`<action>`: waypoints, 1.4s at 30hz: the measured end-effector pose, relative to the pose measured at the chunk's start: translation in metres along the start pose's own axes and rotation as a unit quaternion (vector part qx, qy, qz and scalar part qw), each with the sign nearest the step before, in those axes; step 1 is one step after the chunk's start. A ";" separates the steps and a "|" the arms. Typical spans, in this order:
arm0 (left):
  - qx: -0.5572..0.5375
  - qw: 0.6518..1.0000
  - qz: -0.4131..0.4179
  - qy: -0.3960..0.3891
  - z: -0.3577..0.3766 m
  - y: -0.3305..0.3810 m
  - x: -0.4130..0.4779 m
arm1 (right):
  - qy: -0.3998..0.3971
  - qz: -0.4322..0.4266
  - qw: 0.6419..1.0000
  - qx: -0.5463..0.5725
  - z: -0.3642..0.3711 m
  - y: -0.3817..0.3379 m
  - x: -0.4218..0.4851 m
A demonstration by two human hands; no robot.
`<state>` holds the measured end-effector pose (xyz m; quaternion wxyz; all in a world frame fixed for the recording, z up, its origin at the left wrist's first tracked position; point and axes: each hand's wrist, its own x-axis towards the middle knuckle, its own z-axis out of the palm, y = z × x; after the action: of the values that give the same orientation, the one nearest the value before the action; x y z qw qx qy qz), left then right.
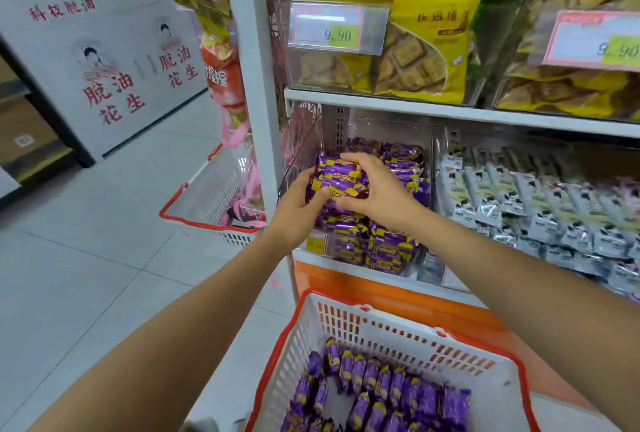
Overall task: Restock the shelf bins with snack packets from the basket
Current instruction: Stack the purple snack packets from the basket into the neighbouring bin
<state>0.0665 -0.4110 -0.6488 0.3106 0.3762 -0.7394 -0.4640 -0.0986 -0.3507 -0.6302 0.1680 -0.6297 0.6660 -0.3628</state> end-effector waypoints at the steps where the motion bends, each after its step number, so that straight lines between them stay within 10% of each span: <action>1: 0.009 1.000 0.001 0.003 0.000 -0.002 0.004 | 0.003 -0.006 1.000 -0.002 0.001 0.003 0.005; 15: 0.185 0.981 0.043 0.035 0.006 -0.015 0.053 | 0.101 -0.007 0.991 -0.083 0.015 0.027 0.088; 26: 0.628 0.768 0.128 0.015 0.013 -0.021 0.072 | 0.098 -0.011 0.989 -0.109 0.031 0.056 0.131; 34: 0.669 0.739 0.071 -0.037 0.016 -0.008 0.100 | 0.046 0.041 0.978 -0.199 0.035 0.064 0.138; 42: 0.768 0.632 0.044 -0.093 0.021 -0.011 0.120 | 0.066 0.072 0.972 -0.214 0.042 0.074 0.146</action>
<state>-0.0103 -0.5066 -0.6534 -0.1404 0.4008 -0.8692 0.2531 -0.1453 -0.5068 -0.6761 0.0113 -0.5760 0.7814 -0.2397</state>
